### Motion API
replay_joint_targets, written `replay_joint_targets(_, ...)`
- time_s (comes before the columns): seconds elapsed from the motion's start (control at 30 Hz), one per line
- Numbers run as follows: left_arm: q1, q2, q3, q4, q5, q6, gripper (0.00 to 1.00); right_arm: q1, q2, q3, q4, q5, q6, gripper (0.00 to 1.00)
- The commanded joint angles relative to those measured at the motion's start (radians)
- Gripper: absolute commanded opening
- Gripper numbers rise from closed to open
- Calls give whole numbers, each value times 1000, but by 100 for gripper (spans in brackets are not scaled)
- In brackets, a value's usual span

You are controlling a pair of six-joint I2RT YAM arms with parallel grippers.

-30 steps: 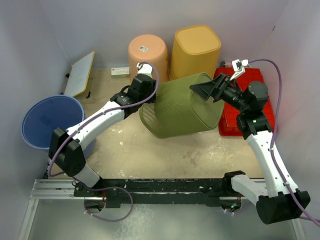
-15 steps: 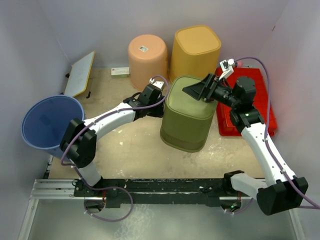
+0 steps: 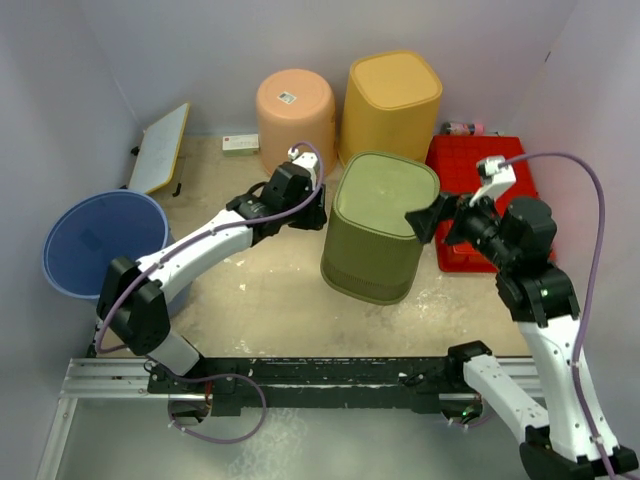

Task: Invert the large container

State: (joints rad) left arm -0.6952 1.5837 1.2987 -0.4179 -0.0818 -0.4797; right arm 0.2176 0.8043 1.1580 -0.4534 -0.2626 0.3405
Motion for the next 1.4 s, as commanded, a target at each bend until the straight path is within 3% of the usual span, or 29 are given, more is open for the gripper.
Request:
replay_joint_targets(0.0,-2,-62,19,-27,19,-10,44,3,-102,-83,-201,115,-148,100)
replay_joint_targets(0.17,-3,-66,-29,-8,66,-35,44,1,-237,-151,-207,-105,-254,100)
replay_joint_targets(0.33,-4,-42,-64,95,129,-95,44,1,-313,-268,-90,-241,-234,100)
replay_joint_targets(0.5,-16,7,-56,212,181,-143,44,2,-242,-346,-21,-184,-209,98)
replay_joint_targets(0.67,-26,73,25,199,193,-126,44,1,-142,-391,137,34,-138,98)
replay_joint_targets(0.9,-25,-16,171,-45,-115,15,44,2,-22,-446,391,250,34,98)
replay_joint_targets(1.17,-13,-168,333,-302,-446,92,49,2,73,-372,363,300,75,98)
replay_joint_targets(1.27,38,-195,383,-442,-581,79,58,1,29,-366,344,314,65,99)
replay_joint_targets(1.37,180,-219,408,-561,-581,63,63,0,-21,-366,324,372,24,100)
